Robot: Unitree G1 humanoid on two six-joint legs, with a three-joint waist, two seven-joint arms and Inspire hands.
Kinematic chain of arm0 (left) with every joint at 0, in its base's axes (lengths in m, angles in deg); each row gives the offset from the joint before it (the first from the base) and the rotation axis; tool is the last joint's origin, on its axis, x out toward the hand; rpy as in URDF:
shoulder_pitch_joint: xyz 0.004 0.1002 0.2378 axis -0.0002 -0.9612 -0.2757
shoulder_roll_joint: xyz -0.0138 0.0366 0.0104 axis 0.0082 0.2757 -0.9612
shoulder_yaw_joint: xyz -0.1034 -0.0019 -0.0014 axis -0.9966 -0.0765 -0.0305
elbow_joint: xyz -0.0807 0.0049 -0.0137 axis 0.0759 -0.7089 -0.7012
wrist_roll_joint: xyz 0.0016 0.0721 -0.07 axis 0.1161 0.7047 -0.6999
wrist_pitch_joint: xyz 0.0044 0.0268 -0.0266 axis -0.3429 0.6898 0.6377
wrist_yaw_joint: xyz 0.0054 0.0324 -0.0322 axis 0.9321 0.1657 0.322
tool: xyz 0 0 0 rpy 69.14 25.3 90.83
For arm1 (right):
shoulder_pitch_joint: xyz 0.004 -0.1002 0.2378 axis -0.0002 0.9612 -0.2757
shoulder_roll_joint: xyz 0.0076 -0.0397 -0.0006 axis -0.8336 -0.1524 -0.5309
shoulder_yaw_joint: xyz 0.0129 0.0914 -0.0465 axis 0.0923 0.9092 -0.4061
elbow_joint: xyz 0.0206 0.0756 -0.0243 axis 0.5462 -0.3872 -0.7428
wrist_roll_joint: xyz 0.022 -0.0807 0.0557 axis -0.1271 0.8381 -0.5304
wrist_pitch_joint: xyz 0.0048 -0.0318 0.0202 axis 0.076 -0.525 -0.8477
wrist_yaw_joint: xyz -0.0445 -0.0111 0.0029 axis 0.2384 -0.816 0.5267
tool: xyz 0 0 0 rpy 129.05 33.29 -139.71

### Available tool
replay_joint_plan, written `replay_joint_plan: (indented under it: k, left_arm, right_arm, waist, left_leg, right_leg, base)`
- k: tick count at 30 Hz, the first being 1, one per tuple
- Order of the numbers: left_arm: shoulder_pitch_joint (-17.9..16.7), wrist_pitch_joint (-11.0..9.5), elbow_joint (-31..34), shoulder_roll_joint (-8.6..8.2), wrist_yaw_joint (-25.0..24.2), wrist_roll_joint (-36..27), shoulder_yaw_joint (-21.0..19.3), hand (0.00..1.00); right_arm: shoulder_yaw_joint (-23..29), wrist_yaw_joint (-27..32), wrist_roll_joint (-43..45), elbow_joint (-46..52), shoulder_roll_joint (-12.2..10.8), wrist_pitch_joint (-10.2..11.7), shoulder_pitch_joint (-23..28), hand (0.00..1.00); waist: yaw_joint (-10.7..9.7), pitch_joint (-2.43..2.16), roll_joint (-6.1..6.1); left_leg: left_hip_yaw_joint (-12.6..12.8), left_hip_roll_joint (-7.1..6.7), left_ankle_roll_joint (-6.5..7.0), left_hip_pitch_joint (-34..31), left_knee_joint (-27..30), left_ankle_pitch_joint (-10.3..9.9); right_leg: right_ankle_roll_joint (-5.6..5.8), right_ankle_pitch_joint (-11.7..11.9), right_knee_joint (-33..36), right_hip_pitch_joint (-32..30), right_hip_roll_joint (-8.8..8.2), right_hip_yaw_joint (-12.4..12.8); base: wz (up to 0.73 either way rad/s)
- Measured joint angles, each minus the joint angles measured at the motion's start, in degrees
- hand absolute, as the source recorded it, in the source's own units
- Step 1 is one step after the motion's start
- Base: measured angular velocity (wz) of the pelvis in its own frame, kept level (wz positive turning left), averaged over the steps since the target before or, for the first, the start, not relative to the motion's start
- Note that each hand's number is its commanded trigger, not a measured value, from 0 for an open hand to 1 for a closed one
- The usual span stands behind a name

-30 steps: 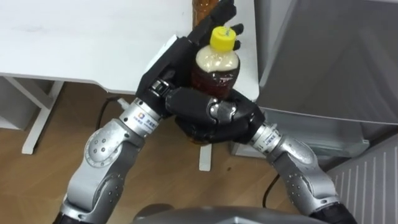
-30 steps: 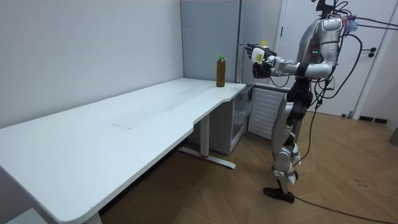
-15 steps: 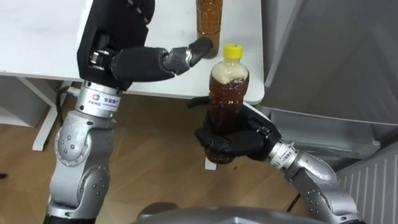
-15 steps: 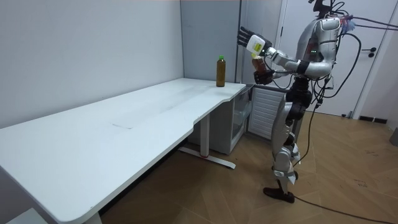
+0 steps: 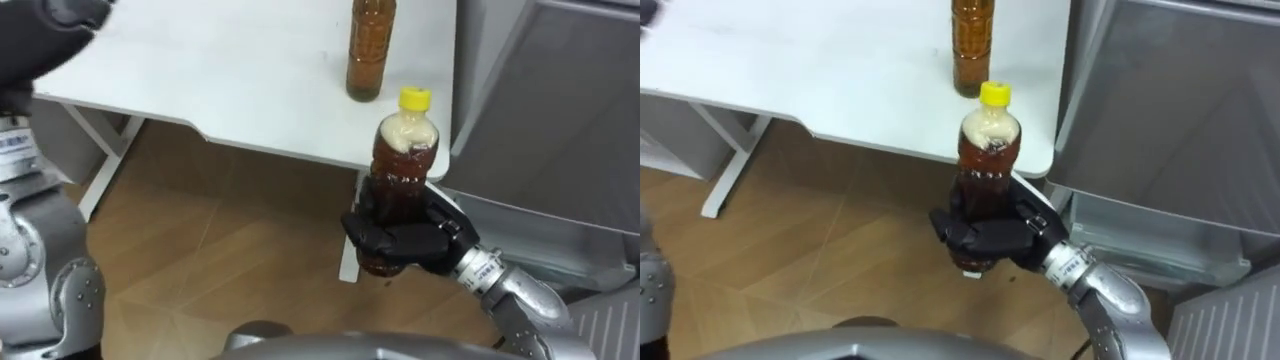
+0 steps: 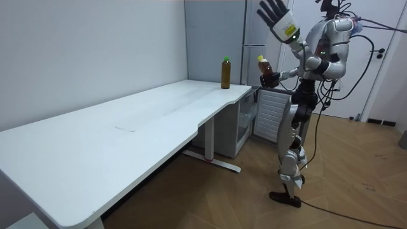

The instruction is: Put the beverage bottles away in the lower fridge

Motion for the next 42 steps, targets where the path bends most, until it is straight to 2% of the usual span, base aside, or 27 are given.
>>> replay_joint_plan:
  k: [1, 2, 3, 6, 7, 11, 13, 14, 15, 17, 18, 20, 21, 23, 24, 27, 28, 29, 31, 33, 34, 35, 38, 39, 40, 42]
  left_arm:
    - [-0.2, -0.09, 0.0, 0.0, 1.19, 0.28, -0.5, 0.0]
    - [-0.92, -0.53, 0.0, 0.0, 4.74, 0.32, -1.83, 0.0]
    - [-1.3, -0.83, 0.0, 0.0, 5.91, 0.31, -2.25, 0.0]
    - [-3.54, -1.86, -0.62, 0.03, 10.87, 0.31, -3.57, 0.0]
    - [-4.09, -2.07, -1.6, 0.03, 12.55, -0.02, -4.43, 0.0]
    - [-6.61, -2.11, -5.83, 0.06, 17.67, -1.39, -7.05, 0.0]
    - [-9.05, -2.08, -11.49, 0.07, 20.15, -2.32, -7.12, 0.0]
    - [-9.41, -2.02, -13.3, 0.06, 20.75, -2.5, -7.05, 0.0]
    - [-9.86, -1.99, -16.41, 0.08, 22.1, -4.27, -6.21, 0.0]
    - [-10.43, -1.95, -24.24, 0.14, 23.83, -6.82, -3.8, 0.0]
    - [-10.94, -1.78, -26.45, 0.14, 24.12, -7.58, -3.0, 0.0]
    - [-12.39, 0.12, -33.43, 0.18, 24.46, -11.94, 1.32, 0.0]
    - [-12.44, 0.21, -35.2, 0.27, 24.37, -13.3, 2.52, 0.0]
    - [-12.17, 0.73, -45.47, 0.54, 22.91, -17.67, 7.12, 0.0]
    - [-12.14, 1.18, -48.01, 0.55, 22.41, -19.06, 8.25, 0.0]
    - [-12.01, 3.71, -59.71, 0.64, 18.84, -26.76, 13.96, 0.0]
    - [-12.37, 4.93, -63.28, 0.65, 17.17, -30.68, 16.18, 0.0]
    - [-12.51, 5.69, -64.83, 0.68, 16.37, -32.56, 17.16, 0.0]
    - [-12.44, 8.47, -72.12, 0.64, 12.69, -36.73, 19.87, 0.0]
    - [-12.65, 10.66, -76.04, 0.36, 9.6, -36.06, 20.31, 0.0]
    - [-12.76, 12.31, -78.01, 0.32, 7.63, -33.5, 20.44, 0.0]
    - [-12.74, 14.06, -79.58, 0.33, 5.85, -29.57, 20.46, 0.0]
    - [-11.57, 16.88, -82.01, 0.34, 2.62, -17.92, 20.61, 0.0]
    - [-10.77, 17.89, -82.01, 0.39, 1.51, -13.94, 21.65, 0.0]
    - [-9.16, 18.84, -82.23, 0.51, 0.38, -10.18, 22.88, 0.0]
    - [-6.41, 19.47, -82.38, 0.35, -1.29, -5.33, 24.13, 0.0]
  right_arm:
    - [0.19, 0.0, 0.0, 0.14, -0.04, -0.01, 0.58, 1.0]
    - [0.31, 0.01, 0.0, 0.2, -0.03, -0.17, 1.58, 1.0]
    - [0.3, 0.02, 0.0, 0.21, -0.03, -0.32, 1.73, 1.0]
    - [0.2, 0.83, 0.05, 0.23, 0.47, -0.39, 2.19, 1.0]
    - [0.18, 1.65, 0.04, 0.23, 0.49, -0.67, 2.29, 1.0]
    - [-0.15, 4.99, -0.24, 0.22, 0.11, -2.64, 2.27, 1.0]
    - [-1.33, 7.21, -0.75, 0.59, 0.15, -3.54, 2.28, 1.0]
    - [-1.67, 7.75, -0.75, 0.59, 0.12, -3.65, 2.28, 1.0]
    - [-2.26, 8.79, -0.96, 0.66, 0.0, -4.08, 2.19, 1.0]
    - [-3.91, 10.42, -3.2, 0.72, 0.14, -4.51, 1.7, 1.0]
    - [-4.02, 10.52, -3.45, 0.71, 0.27, -4.75, 1.42, 1.0]
    - [-4.3, 11.96, -5.77, 0.71, 0.05, -5.74, 0.56, 1.0]
    - [-4.62, 12.39, -6.47, 0.7, 0.03, -6.0, 0.14, 1.0]
    - [-6.05, 13.59, -8.11, 0.7, 0.39, -6.62, -1.61, 1.0]
    - [-6.31, 13.87, -8.79, 0.7, 0.41, -6.89, -1.95, 1.0]
    - [-6.68, 16.02, -12.64, 0.69, 0.26, -8.24, -3.41, 1.0]
    - [-6.72, 17.05, -14.2, 0.7, 0.2, -8.73, -4.01, 1.0]
    - [-6.7, 17.61, -15.07, 0.69, 0.1, -8.94, -4.22, 1.0]
    - [-6.6, 19.49, -17.81, 0.48, 0.13, -9.52, -5.14, 1.0]
    - [-5.71, 20.31, -18.54, 0.23, 0.2, -9.64, -5.21, 1.0]
    - [-5.03, 20.66, -18.45, -0.79, 0.16, -9.74, -5.48, 1.0]
    - [-4.27, 21.42, -18.11, -1.3, 0.11, -10.88, -5.93, 1.0]
    - [-3.03, 23.06, -16.67, -1.3, -0.42, -11.68, -6.03, 1.0]
    - [-3.21, 23.22, -16.09, -1.29, -0.05, -12.02, -6.72, 1.0]
    - [-4.16, 23.09, -16.19, -1.29, 0.87, -12.73, -7.58, 1.0]
    - [-4.28, 23.44, -16.1, -1.29, 0.41, -12.97, -7.59, 1.0]
  waist:
    - [0.37, -0.06, 0.12]
    - [0.75, -0.38, 0.48]
    - [0.95, -0.52, 0.64]
    - [2.78, -0.6, 1.47]
    - [3.5, -0.6, 1.46]
    - [3.86, -0.49, 0.92]
    - [4.5, -0.68, 0.96]
    - [4.73, -0.53, 0.51]
    - [4.89, -0.81, 0.28]
    - [5.41, -0.74, -0.99]
    - [5.64, -0.72, -1.1]
    - [5.8, -0.58, -1.54]
    - [5.88, -0.5, -1.68]
    - [5.99, -0.45, -1.63]
    - [6.0, -0.45, -1.56]
    - [5.64, -0.38, -1.74]
    - [5.01, -0.3, -1.85]
    - [4.72, -0.28, -1.88]
    - [3.46, -0.26, -1.97]
    - [3.15, -0.18, -1.88]
    - [2.2, -0.19, -1.87]
    - [0.7, -0.16, -1.82]
    - [-2.34, -0.1, -1.66]
    - [-4.24, -0.14, -1.72]
    - [-5.2, 0.15, -1.55]
    - [-5.74, 0.15, -1.36]
  left_leg:
    - [-0.11, -0.01, 0.0, 0.01, 0.0, 0.0]
    - [-0.64, -0.1, -0.02, 0.05, 0.04, 0.01]
    - [-0.77, -0.12, -0.05, 0.12, 0.05, 0.03]
    - [-0.6, -0.06, -0.11, 1.16, -0.07, 0.06]
    - [-0.47, -0.03, -0.12, 1.2, -0.06, 0.07]
    - [-0.76, -0.16, -0.2, 1.18, -0.08, 0.32]
    - [-0.62, -0.18, -0.25, 1.8, -0.83, 0.54]
    - [-0.46, -0.19, -0.28, 2.12, -1.35, 0.72]
    - [-0.46, -0.17, -0.36, 2.29, -1.85, 0.93]
    - [-0.67, -0.16, -0.41, 2.06, -2.13, 1.02]
    - [-0.65, -0.16, -0.41, 2.04, -2.15, 1.01]
    - [-0.3, -0.17, -0.37, 1.98, -1.95, 0.98]
    - [-0.3, -0.17, -0.37, 1.99, -1.99, 0.98]
    - [0.25, 0.0, -0.38, 1.96, -2.41, 0.97]
    - [0.44, 0.01, -0.38, 1.98, -2.67, 0.97]
    - [1.08, 0.05, -0.37, 1.99, -3.48, 0.97]
    - [1.13, 0.04, -0.36, 1.88, -3.52, 0.97]
    - [1.13, 0.03, -0.35, 1.86, -3.6, 0.96]
    - [1.54, 0.14, -0.35, 1.94, -4.13, 0.96]
    - [2.5, 0.33, -0.35, 2.07, -4.83, 0.97]
    - [2.8, 0.34, -0.34, 2.14, -4.88, 0.96]
    - [2.8, 0.33, -0.28, 1.96, -4.86, 0.92]
    - [2.86, 0.3, -0.26, 1.48, -4.77, 0.9]
    - [2.89, 0.28, -0.25, 0.93, -4.6, 0.91]
    - [2.96, 0.24, -0.24, 0.9, -4.35, 0.92]
    - [2.99, 0.08, -0.17, 0.91, -4.3, 0.96]
  right_leg:
    - [0.0, 0.0, -0.02, 0.03, 0.0, -0.11]
    - [0.0, 0.0, -0.05, 0.2, -0.02, -0.77]
    - [0.0, 0.0, -0.05, 0.31, -0.01, -0.82]
    - [0.0, -0.02, -0.11, 1.2, 0.03, -0.67]
    - [-0.01, -0.09, -0.13, 1.22, 0.02, -0.61]
    - [-0.05, -0.33, -0.4, 1.29, -0.03, -0.86]
    - [-0.05, -0.33, -0.9, 1.49, -0.02, -0.71]
    - [-0.05, -0.33, -0.91, 1.54, -0.04, -0.58]
    - [-0.07, -0.32, -0.9, 1.58, -0.02, -0.66]
    - [-0.08, -0.32, -0.99, 1.39, 0.05, -0.8]
    - [-0.09, -0.31, -1.01, 1.34, 0.05, -0.76]
    - [-0.12, -0.27, -1.05, 1.12, -0.02, -0.53]
    - [-0.12, -0.27, -1.06, 1.11, -0.01, -0.53]
    - [-0.12, -0.27, -1.04, 0.8, 0.1, 0.13]
    - [-0.12, -0.27, -1.05, 0.75, 0.09, 0.28]
    - [-0.12, -0.26, -0.97, -0.12, 0.03, 0.98]
    - [-0.11, -0.26, -0.96, -0.27, -0.01, 0.99]
    - [-0.11, -0.26, -0.97, -0.29, -0.02, 0.99]
    - [-0.11, -0.26, -0.95, -0.64, -0.01, 1.16]
    - [-0.12, -0.24, -0.9, -0.99, 0.03, 1.93]
    - [-0.11, -0.23, -0.89, -1.06, 0.02, 2.19]
    - [-0.08, -0.22, -0.88, -1.05, 0.0, 2.14]
    - [-0.07, -0.21, -0.82, -1.38, 0.0, 2.3]
    - [-0.06, -0.2, -0.8, -1.78, 0.0, 2.35]
    - [0.01, -0.1, -0.82, -1.76, -0.04, 2.36]
    - [0.04, -0.07, -0.81, -1.76, -0.17, 2.42]
  base:
    - [0.15]
    - [0.14]
    - [0.12]
    - [-0.03]
    - [0.0]
    - [0.03]
    - [-0.05]
    - [-0.06]
    - [0.0]
    - [0.02]
    - [-0.05]
    - [-0.06]
    - [-0.04]
    - [-0.11]
    - [-0.15]
    - [-0.1]
    - [-0.05]
    - [0.0]
    - [-0.09]
    - [-0.18]
    - [-0.08]
    - [0.0]
    - [0.0]
    - [0.0]
    - [0.0]
    - [0.0]
